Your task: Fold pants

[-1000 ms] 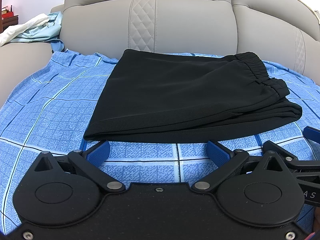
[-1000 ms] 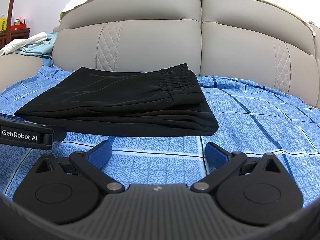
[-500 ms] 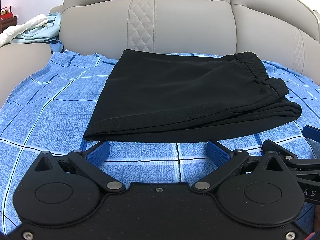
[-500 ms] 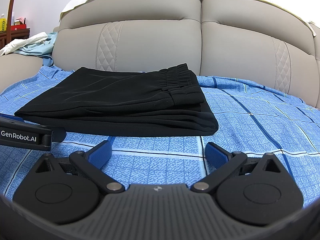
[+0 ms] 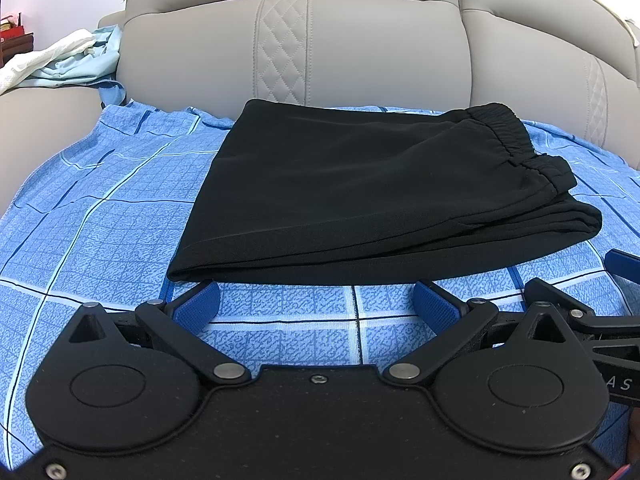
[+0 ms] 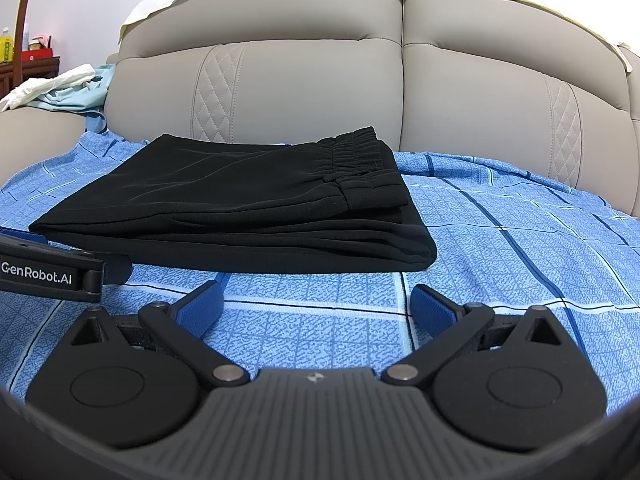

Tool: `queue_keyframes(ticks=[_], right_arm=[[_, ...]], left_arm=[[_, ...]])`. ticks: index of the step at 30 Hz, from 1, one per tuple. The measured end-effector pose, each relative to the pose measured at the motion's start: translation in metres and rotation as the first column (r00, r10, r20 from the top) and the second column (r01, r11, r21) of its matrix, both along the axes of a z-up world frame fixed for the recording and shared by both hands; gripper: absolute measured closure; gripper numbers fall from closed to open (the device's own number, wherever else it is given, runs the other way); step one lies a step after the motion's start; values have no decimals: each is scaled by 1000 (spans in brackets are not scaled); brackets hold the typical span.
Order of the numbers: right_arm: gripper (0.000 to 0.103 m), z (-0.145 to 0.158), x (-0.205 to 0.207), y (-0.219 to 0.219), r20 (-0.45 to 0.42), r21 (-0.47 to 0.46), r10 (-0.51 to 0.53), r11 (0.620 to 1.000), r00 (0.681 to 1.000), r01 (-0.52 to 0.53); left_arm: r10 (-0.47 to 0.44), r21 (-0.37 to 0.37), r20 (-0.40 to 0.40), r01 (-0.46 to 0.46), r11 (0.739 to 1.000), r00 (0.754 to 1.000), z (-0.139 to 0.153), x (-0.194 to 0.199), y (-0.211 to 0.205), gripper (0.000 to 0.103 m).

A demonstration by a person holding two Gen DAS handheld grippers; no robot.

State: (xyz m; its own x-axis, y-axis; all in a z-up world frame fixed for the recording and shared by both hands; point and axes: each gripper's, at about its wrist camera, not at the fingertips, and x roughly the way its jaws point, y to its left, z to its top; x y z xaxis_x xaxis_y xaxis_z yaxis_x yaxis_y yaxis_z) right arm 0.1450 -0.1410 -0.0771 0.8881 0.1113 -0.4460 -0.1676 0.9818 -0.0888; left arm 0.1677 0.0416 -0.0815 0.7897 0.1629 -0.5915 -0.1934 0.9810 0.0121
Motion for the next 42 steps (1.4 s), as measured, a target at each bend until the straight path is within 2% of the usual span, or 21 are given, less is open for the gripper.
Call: queue_keyframes(ticks=[42], right_arm=[[0,0,0,0,0,1,0,1000,1000,0]], left_arm=[[-14,2,4,14,1000,1000,0,-1,1,0]])
